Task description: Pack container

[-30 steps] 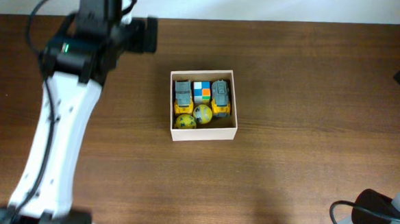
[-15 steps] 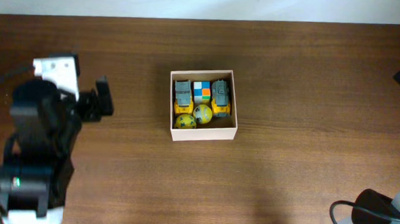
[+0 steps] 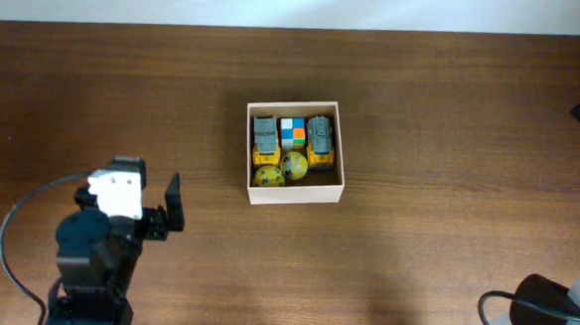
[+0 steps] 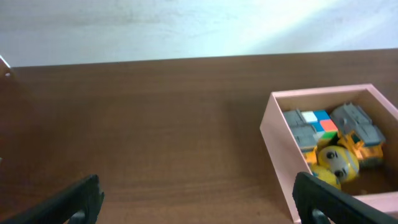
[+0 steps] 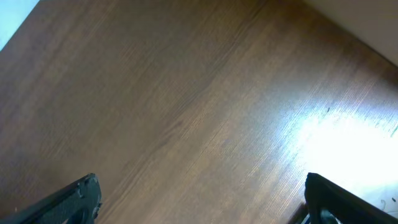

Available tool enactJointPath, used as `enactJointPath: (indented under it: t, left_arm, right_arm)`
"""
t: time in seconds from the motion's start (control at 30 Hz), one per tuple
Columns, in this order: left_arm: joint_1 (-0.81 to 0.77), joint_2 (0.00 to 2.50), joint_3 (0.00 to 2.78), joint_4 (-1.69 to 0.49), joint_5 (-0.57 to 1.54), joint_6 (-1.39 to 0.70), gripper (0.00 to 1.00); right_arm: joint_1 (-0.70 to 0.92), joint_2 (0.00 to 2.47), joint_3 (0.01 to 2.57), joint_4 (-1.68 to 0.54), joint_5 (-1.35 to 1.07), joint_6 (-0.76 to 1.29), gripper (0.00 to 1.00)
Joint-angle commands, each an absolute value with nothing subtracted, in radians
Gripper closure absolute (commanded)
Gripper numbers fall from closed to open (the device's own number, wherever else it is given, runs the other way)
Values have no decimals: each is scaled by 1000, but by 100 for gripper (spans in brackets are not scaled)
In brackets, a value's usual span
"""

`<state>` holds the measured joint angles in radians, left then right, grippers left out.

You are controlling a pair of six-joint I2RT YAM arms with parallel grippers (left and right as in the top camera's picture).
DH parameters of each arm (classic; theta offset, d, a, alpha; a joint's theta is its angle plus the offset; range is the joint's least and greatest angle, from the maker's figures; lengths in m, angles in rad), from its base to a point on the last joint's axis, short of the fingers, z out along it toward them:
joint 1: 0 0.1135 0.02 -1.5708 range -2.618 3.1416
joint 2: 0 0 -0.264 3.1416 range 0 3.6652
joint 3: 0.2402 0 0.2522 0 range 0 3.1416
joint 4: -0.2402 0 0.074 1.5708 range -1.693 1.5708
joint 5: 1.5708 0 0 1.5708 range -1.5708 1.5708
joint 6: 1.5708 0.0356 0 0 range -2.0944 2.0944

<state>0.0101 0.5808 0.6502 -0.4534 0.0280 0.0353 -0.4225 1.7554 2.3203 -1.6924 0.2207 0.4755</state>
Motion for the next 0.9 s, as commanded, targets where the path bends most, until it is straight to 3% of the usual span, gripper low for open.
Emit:
enactJointPath:
  t: [0.0, 0.47, 0.87]
  left_arm:
    - [16, 499, 561, -444, 62, 54, 1]
    - [16, 173, 187, -281, 168, 54, 1]
    - [16, 5, 88, -279, 167, 64, 1]
  right_arm:
    - [-426, 1761, 2320, -1698, 237, 488, 1]
    - [-426, 1761, 2320, -1698, 237, 488, 1]
    - [-426, 1761, 2320, -1698, 237, 488, 1]
